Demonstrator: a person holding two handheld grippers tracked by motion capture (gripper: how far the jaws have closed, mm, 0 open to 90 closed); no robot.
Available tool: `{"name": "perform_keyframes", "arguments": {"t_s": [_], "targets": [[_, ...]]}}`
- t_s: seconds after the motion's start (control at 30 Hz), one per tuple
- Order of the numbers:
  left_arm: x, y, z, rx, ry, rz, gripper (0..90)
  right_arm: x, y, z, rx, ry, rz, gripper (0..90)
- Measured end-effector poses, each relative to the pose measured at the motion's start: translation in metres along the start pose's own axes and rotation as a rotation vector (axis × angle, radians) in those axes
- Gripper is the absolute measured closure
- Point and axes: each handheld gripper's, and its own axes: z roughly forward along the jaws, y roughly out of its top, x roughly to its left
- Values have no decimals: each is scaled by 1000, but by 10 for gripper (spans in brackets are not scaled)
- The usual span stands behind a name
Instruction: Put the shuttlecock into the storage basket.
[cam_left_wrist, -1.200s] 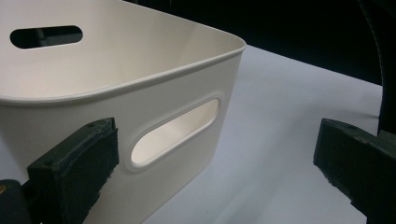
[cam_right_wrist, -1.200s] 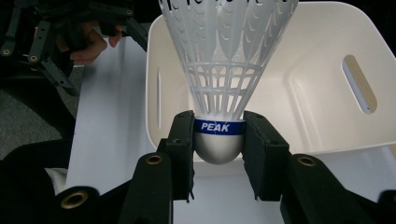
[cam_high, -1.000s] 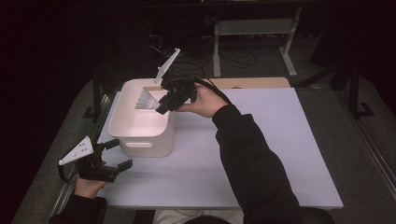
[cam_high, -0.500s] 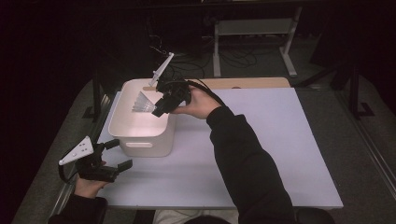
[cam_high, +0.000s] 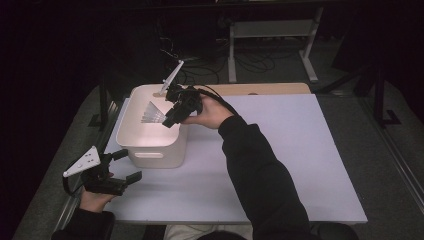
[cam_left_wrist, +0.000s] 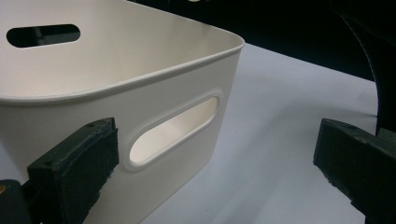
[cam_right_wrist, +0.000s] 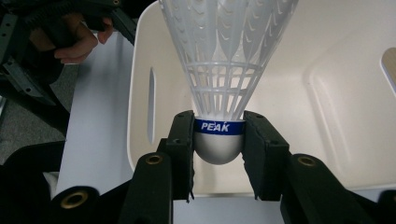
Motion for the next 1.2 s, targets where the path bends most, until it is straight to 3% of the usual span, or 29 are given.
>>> {"name": "perform_keyframes", "arguments": {"t_s": [0.7,1.2], "targets": [[0,0,0,2,-1,-4,0,-7,-5,31,40,28,13,643],[0,0,0,2,-1,-5,0,-7,-10,41,65,39,21,642]]}}
